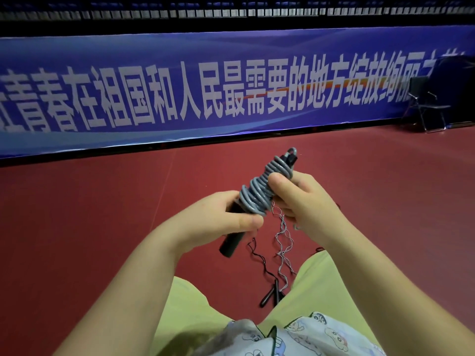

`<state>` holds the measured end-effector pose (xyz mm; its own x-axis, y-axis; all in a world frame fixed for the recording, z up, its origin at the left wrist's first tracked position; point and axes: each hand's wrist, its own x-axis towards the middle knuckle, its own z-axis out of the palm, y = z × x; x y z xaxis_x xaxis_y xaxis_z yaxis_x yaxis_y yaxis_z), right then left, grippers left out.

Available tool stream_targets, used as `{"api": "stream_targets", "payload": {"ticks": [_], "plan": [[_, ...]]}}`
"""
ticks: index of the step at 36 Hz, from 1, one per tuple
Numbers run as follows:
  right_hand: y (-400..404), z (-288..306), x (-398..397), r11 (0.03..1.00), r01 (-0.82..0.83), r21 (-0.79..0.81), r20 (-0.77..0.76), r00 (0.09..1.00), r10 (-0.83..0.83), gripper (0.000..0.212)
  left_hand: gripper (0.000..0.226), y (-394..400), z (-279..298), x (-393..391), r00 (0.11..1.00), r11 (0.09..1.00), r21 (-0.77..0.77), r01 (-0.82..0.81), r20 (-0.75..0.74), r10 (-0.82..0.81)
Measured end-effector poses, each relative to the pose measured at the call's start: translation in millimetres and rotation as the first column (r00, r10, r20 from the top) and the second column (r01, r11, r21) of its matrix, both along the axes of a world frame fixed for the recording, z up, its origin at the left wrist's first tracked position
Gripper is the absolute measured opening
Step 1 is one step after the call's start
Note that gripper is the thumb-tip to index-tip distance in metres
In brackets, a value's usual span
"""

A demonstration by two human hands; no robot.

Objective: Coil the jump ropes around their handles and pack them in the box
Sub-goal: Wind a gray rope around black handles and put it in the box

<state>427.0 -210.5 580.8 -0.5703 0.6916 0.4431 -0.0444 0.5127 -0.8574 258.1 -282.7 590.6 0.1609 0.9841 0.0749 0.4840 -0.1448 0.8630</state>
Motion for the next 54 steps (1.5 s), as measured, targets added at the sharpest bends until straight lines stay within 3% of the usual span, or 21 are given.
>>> {"api": "stream_targets", "payload": {"ticks": [2, 4, 6, 8, 14, 18, 22, 24, 26, 29, 33, 38, 42, 45, 47, 54], "plan": [[0, 0, -1, 1.000, -0.021, -0.018, -0.041, 0.999, 0.021, 0.025, 0.062, -1, -4, -2, 0.976, 0.988, -0.062, 0.144, 0.172, -0.132], [3, -1, -2, 0.996, -0.041, -0.082, -0.099, 0.995, 0.033, 0.022, 0.067, 0, -10, -3, 0.895, 0.954, -0.102, 0.281, 0.387, -0.222], [3, 0, -4, 0.990, -0.060, -0.124, -0.128, 0.991, 0.044, 0.022, 0.068, 1, -13, -2, 0.802, 0.914, -0.155, 0.376, 0.547, -0.238], [2, 1, -5, 0.991, -0.052, -0.120, -0.101, 0.994, 0.040, 0.023, 0.081, 0, -14, 2, 0.763, 0.892, -0.217, 0.398, 0.618, -0.190], [4, 1, 5, 0.983, -0.144, -0.113, 0.022, 0.989, 0.147, 0.036, 0.085, -3, -9, 9, 0.806, 0.961, -0.175, 0.212, 0.587, -0.071], [6, 3, 10, 0.990, -0.075, -0.117, 0.192, 0.977, 0.096, 0.039, 0.079, -1, -14, 5, 0.859, 0.984, -0.132, 0.122, 0.510, -0.038], [8, 2, 12, 1.000, -0.004, -0.020, 0.338, 0.941, 0.010, 0.039, 0.081, 0, -17, 0, 0.943, 0.995, -0.097, -0.003, 0.332, 0.035], [8, 0, 12, 0.998, 0.051, 0.040, 0.386, 0.920, -0.063, 0.043, 0.066, 0, -16, -1, 0.972, 0.996, -0.063, -0.065, 0.221, 0.078], [9, -2, 12, 0.993, 0.093, 0.078, 0.410, 0.905, -0.117, 0.046, 0.055, 0, -15, -3, 0.984, 0.993, -0.010, -0.119, 0.131, 0.120], [11, -5, 11, 0.987, 0.120, 0.111, 0.400, 0.903, -0.155, 0.051, 0.056, 1, -15, -4, 0.986, 0.986, 0.041, -0.163, 0.038, 0.161], [12, -3, 11, 0.988, 0.113, 0.109, 0.372, 0.917, -0.146, 0.054, 0.049, 5, -15, -6, 0.981, 0.978, 0.071, -0.195, 0.021, 0.194], [11, -2, 13, 0.995, 0.057, 0.088, 0.339, 0.937, -0.084, 0.049, 0.043, -1, -8, 5, 0.996, 0.988, 0.129, -0.082, 0.052, 0.076], [13, 1, 17, 0.999, -0.040, 0.013, 0.305, 0.952, 0.035, 0.056, 0.039, -1, -7, 9, 0.993, 0.974, 0.192, -0.118, 0.021, 0.116], [15, 4, 28, 0.979, -0.193, -0.067, 0.353, 0.913, 0.204, 0.034, 0.038, 1, -11, 5, 0.985, 0.962, 0.214, -0.171, 0.069, 0.160], [17, 6, 37, 0.967, -0.233, -0.102, 0.355, 0.899, 0.255, 0.033, 0.040, 1, -15, 2, 0.977, 0.957, 0.212, -0.200, 0.121, 0.177], [18, 6, 35, 0.998, -0.002, 0.060, 0.291, 0.957, -0.015, 0.014, 0.038, 1, -21, -1, 0.967, 0.967, 0.161, -0.198, 0.193, 0.165]]}}
